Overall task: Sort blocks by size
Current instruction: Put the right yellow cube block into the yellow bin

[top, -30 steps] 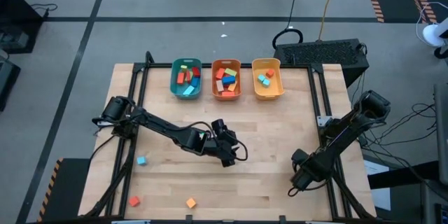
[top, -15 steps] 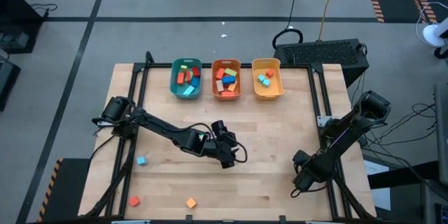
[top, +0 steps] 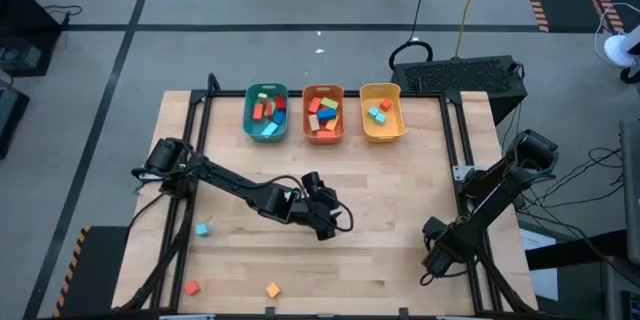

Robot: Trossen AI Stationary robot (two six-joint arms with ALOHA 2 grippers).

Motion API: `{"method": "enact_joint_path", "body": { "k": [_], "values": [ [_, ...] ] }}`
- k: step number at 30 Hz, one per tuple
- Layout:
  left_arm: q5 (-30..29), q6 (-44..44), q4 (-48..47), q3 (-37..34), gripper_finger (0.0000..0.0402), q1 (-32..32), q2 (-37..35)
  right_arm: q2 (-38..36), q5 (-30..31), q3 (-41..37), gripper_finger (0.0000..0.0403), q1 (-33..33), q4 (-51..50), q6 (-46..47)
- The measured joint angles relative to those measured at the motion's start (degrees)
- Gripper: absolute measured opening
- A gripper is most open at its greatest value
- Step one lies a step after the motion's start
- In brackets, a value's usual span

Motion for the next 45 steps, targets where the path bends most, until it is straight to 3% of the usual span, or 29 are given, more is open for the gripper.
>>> {"method": "enact_joint_path", "body": {
  "k": [7,11,22,32,37,45],
  "values": [
    [0.00,1.29,-0.02,0.00,0.0297,0.00,0.00,-0.20,5.81,0.23,0.0103,-1.62,0.82,-4.27],
    [0.00,1.32,-0.04,0.00,0.0297,0.00,0.00,-0.30,12.48,1.44,0.0103,-4.71,0.84,-9.70],
    [0.01,-0.39,-4.56,-0.02,0.0297,-0.32,-0.12,-0.42,32.92,7.26,0.0103,-21.83,-0.15,-33.64],
    [-0.91,-3.39,-9.96,-0.02,0.0297,-3.74,-0.22,-0.46,35.58,16.17,0.0103,-38.71,-0.80,-57.44],
    [-1.28,-4.80,-11.03,-0.02,0.0297,-4.52,-0.26,-0.53,39.37,22.47,0.0105,-45.31,-1.09,-66.48],
    [-3.75,-8.77,-14.92,-0.02,0.0297,-6.42,-0.31,-0.53,39.06,25.08,0.0103,-60.73,-1.79,-77.83]
  ]
}}
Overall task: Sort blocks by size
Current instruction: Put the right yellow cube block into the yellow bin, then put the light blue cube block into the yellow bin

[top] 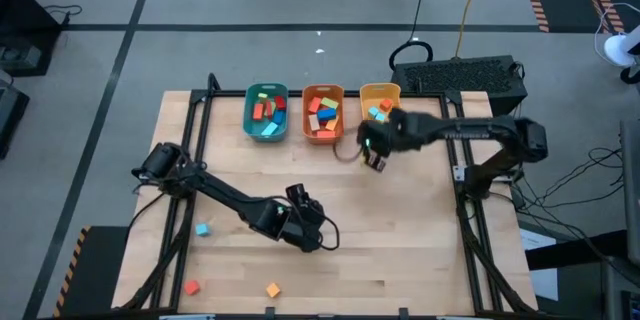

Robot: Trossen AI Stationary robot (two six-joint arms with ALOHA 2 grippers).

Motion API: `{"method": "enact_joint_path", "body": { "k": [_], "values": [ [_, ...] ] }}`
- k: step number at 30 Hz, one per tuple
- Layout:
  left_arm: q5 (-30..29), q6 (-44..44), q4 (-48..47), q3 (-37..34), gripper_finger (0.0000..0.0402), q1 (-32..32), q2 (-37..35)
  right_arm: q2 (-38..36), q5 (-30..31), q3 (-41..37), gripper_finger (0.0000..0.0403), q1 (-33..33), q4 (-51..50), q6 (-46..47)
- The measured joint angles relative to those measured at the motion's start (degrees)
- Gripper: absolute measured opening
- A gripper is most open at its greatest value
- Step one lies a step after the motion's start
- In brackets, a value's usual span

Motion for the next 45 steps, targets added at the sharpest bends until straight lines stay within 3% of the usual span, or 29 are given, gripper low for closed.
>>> {"method": "enact_joint_path", "body": {
  "k": [7,13,19,31,45],
  "values": [
    [-4.06,-5.18,-4.20,-0.02,0.0297,-2.29,0.00,0.02,-0.61,0.00,0.0109,-14.25,1.90,-6.43],
    [-4.66,-7.12,-4.53,-0.02,0.0297,-2.91,-0.02,1.79,-11.16,-1.64,0.0107,-25.23,6.90,-10.59],
    [-5.00,-10.36,-4.47,-1.80,0.0297,-3.33,-0.09,4.30,-12.11,-4.62,0.0111,-31.68,12.44,-14.21],
    [-4.84,-15.60,-4.38,-4.46,0.0297,-3.22,-0.07,13.75,-12.46,-5.16,0.0135,-34.78,16.87,-18.68],
    [-4.23,-15.69,-4.10,-4.46,0.0297,-3.22,-0.09,12.82,-12.09,-5.09,0.0194,-34.80,18.48,-19.92]
  ]
}}
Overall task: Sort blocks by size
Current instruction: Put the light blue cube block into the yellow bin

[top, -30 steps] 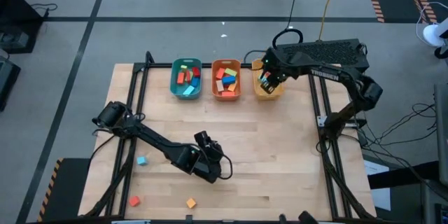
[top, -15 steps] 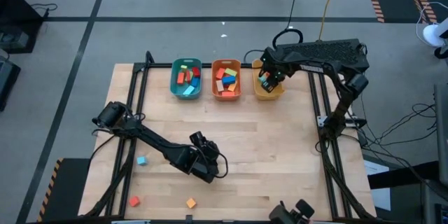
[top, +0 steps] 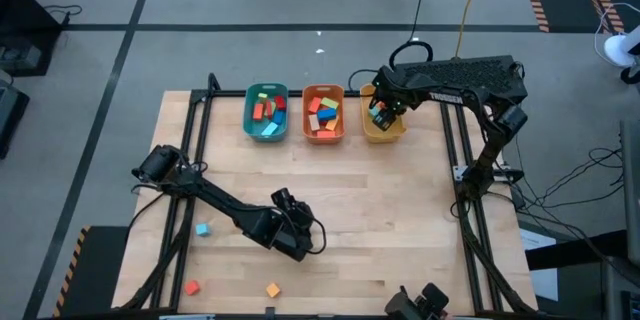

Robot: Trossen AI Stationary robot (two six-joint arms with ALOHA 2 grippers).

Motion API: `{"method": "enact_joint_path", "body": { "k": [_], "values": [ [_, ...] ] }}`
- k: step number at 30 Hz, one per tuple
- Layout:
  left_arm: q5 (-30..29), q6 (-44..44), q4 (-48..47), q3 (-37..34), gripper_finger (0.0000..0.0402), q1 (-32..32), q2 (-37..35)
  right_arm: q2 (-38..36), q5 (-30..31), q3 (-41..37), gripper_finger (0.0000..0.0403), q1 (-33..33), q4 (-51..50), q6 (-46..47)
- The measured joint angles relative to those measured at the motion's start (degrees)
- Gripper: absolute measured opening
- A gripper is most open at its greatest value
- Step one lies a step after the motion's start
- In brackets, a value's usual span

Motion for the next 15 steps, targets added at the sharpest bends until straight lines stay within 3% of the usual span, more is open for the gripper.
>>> {"method": "enact_joint_path", "body": {
  "k": [4,7,10,15],
  "values": [
    [0.70,0.07,-1.60,0.00,0.0297,0.00,-0.30,-2.87,-0.02,0.00,0.0207,0.00,-0.18,-0.13],
    [1.94,-0.30,-8.36,0.34,0.0297,-0.22,-2.38,-6.08,-0.04,0.02,0.0209,0.00,-0.26,2.14],
    [2.00,-4.45,-14.57,0.44,0.0297,-1.02,-6.49,-10.16,-0.02,0.03,0.0206,0.45,-0.37,3.61],
    [2.03,-13.90,-16.46,0.57,0.0297,-4.53,-11.75,-17.68,-0.10,0.04,0.0198,1.36,-1.26,6.62]
  ]
}}
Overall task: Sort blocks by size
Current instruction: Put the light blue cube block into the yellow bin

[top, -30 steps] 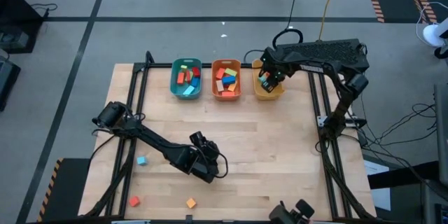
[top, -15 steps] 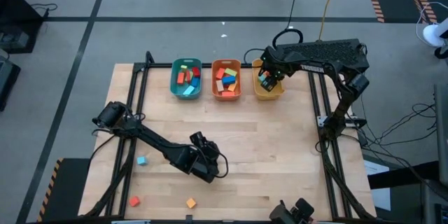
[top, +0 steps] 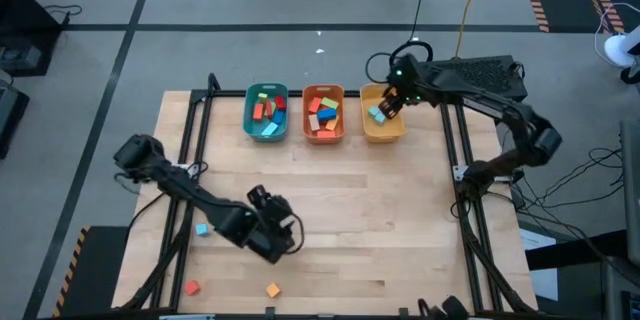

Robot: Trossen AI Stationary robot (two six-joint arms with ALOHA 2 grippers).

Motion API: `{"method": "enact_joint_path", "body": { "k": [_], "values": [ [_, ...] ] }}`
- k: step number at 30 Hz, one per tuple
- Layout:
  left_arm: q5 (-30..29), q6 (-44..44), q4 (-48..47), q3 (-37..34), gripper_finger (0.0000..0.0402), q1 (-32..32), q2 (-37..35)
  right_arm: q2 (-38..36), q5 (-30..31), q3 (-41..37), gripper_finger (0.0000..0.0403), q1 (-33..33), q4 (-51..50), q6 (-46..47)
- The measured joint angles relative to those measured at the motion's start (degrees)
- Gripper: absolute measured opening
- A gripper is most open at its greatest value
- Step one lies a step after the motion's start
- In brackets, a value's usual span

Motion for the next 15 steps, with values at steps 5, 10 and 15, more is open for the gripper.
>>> {"method": "enact_joint_path", "body": {
  "k": [5,10,15],
  "values": [
    [5.83,-10.69,-0.03,0.00,0.0297,-4.89,0.01,-6.02,-0.11,0.02,0.0197,2.67,-2.12,3.47],
    [12.20,-22.11,0.90,-0.07,0.0297,-9.66,0.89,-8.67,-0.20,0.02,0.0197,8.10,-4.95,5.87],
    [20.53,-28.87,-2.66,-0.04,0.0297,-13.39,1.04,-8.87,-0.06,0.00,0.0197,15.46,-5.59,8.02]
  ]
}}
